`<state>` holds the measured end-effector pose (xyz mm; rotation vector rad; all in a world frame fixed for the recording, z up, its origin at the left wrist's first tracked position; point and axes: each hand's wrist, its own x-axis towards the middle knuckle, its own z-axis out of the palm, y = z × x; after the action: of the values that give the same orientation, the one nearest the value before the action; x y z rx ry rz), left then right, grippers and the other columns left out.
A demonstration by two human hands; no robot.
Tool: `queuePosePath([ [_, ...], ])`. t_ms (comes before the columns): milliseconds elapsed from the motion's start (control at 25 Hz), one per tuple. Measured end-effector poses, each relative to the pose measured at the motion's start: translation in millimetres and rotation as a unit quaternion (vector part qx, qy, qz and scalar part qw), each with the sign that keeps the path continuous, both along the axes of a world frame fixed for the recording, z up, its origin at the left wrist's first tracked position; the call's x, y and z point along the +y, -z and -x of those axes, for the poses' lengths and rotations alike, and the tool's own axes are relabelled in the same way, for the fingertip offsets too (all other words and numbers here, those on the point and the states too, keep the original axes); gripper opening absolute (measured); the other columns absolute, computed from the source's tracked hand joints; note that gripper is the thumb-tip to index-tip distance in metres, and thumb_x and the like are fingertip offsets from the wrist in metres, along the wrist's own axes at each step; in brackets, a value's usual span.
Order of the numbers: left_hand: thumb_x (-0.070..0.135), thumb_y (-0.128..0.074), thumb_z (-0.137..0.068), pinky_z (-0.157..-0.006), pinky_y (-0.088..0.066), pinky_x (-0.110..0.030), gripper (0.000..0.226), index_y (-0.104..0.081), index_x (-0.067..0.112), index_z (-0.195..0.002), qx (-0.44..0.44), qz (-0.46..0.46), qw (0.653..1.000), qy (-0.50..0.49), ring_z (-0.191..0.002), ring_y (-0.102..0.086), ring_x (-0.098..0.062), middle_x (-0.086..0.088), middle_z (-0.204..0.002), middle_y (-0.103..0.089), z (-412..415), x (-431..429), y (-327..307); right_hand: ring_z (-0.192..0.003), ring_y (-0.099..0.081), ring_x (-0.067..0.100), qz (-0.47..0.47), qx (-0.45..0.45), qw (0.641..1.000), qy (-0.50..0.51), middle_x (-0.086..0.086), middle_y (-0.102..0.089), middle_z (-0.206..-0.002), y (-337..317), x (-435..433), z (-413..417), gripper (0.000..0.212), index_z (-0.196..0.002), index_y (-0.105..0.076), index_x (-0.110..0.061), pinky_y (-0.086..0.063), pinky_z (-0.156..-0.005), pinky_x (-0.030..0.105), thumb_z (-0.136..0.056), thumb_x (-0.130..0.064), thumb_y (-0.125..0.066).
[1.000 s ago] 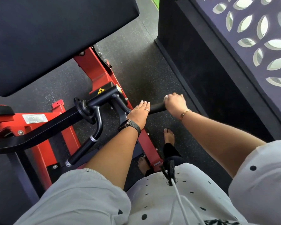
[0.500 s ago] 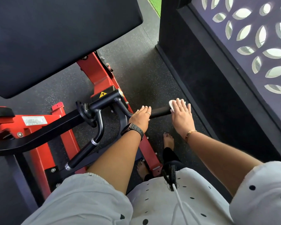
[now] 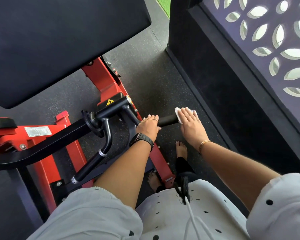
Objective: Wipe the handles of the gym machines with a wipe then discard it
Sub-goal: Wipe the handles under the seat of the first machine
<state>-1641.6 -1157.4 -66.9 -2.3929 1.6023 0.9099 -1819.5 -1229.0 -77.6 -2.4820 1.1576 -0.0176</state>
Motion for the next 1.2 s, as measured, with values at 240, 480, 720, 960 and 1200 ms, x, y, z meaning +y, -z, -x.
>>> queuePosePath([
  [240,0.009,-0.035,-0.099,-0.097,-0.042,-0.039,0.066,0.004,0.013,-0.152,-0.051,0.011,0.997,-0.054,-0.125,-0.049,-0.029,-0.012,-0.134,-0.054,6.8,0.2,-11.2,-0.133,-0.039,0.032,-0.018,0.008,0.989,-0.144,0.016,-0.049,-0.139,-6.0,24.5,-60.8,0.043,-0.135,-0.046,-0.003,-0.018,-0.116,0.04,-0.094,-0.015,-0.044],
  [480,0.033,-0.057,-0.094,-0.08,-0.046,-0.038,0.088,0.007,0.017,-0.152,-0.019,-0.021,0.998,-0.051,-0.109,-0.059,-0.029,-0.011,-0.122,-0.061,0.8,-5.6,-15.6,-0.145,-0.003,0.018,0.04,0.054,0.973,-0.222,0.003,-0.009,-0.157,6.9,-0.7,8.8,0.058,-0.151,-0.008,-0.016,0.003,-0.119,0.035,-0.099,-0.02,-0.035],
  [720,0.022,-0.054,-0.094,-0.087,-0.046,-0.037,0.048,-0.042,0.027,-0.14,-0.009,0.028,0.999,-0.023,-0.113,-0.057,-0.03,-0.008,-0.126,-0.059,-3.8,-1.0,-16.2,-0.144,-0.017,0.026,0.082,0.05,0.955,-0.28,0.008,-0.022,-0.155,5.4,13.0,-16.6,0.059,-0.148,-0.023,-0.01,-0.006,-0.118,0.039,-0.095,-0.017,-0.047],
  [960,0.029,-0.06,-0.092,-0.089,-0.046,-0.034,0.055,-0.041,0.03,-0.143,0.033,0.014,0.999,-0.005,-0.115,-0.057,-0.027,-0.003,-0.125,-0.061,-13.2,-5.1,-18.7,-0.141,-0.028,0.022,0.184,0.083,0.872,-0.446,-0.001,-0.026,-0.154,0.4,-59.6,25.2,0.062,-0.148,-0.03,-0.018,-0.029,-0.113,0.042,-0.089,-0.014,-0.049],
  [1200,0.024,-0.055,-0.093,-0.093,-0.044,-0.035,0.057,-0.035,0.031,-0.146,0.014,0.01,0.999,0.043,-0.121,-0.052,-0.026,-0.002,-0.138,-0.052,-15.7,-3.4,-19.5,-0.143,-0.021,0.019,0.232,0.097,0.812,-0.526,-0.003,-0.028,-0.154,12.9,-33.1,-8.4,0.055,-0.148,-0.029,-0.016,-0.017,-0.118,0.041,-0.094,-0.018,-0.041],
])
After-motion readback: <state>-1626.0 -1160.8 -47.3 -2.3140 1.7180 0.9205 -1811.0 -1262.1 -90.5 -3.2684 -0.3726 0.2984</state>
